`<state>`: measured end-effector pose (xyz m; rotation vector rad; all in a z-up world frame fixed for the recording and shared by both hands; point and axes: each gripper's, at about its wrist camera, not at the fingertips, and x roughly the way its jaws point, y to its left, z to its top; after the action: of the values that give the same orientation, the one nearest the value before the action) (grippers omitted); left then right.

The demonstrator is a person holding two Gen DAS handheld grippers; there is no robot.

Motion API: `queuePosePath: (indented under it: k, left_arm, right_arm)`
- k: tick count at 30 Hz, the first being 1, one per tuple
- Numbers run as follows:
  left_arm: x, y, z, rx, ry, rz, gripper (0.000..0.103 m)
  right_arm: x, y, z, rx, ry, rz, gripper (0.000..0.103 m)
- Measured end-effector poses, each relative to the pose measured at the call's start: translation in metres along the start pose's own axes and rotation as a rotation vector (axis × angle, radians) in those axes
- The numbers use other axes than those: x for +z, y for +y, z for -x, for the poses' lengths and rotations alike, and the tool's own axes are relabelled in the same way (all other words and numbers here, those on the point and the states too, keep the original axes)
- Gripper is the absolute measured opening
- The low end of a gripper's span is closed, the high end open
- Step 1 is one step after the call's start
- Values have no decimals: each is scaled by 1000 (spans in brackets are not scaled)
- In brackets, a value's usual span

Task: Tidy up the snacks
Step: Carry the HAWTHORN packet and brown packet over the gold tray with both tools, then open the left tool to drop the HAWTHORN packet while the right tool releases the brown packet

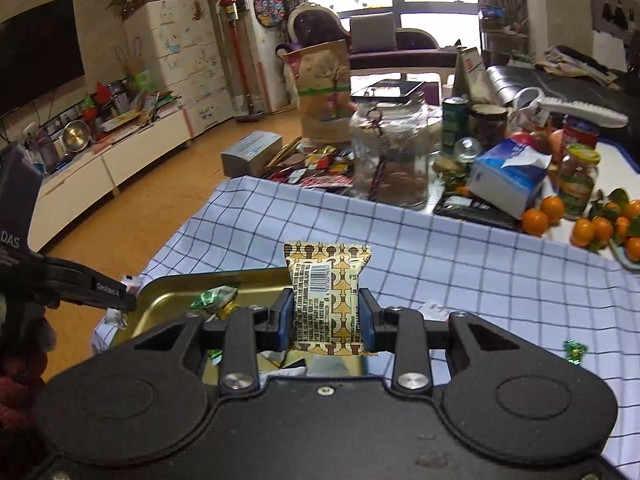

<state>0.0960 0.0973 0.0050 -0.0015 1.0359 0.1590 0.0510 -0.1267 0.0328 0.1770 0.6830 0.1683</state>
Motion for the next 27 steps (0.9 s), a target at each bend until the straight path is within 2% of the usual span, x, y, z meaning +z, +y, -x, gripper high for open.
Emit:
queuePosePath:
  k: [2,5,11,15,17,20,24,27]
  left_arm:
    - [-3,0,-3,17,0,-17,29]
    - [-4,2,-8,-3,21,-12,29]
    - [-4,12,-18,-31,68,30,30]
    - [-3,18,-19,-33,68,66,30]
    - [-2,20,-18,-37,68,80,33]
    - [0,23,-17,-65,67,102,35]
    - [1,23,-14,-85,52,119,36]
    - [2,23,-10,-97,35,122,36]
  right_arm:
    - [-6,0,-10,14,41,-50,35]
    - [-12,8,-24,37,83,-69,35]
    - [-19,38,-33,98,92,8,35]
    - [-21,48,-38,121,111,4,35]
    - [-21,51,-42,128,113,-5,35]
    - [-20,52,-45,146,117,-22,36]
    - [-20,57,-46,164,106,-16,38]
    - [-21,59,-46,162,97,0,51]
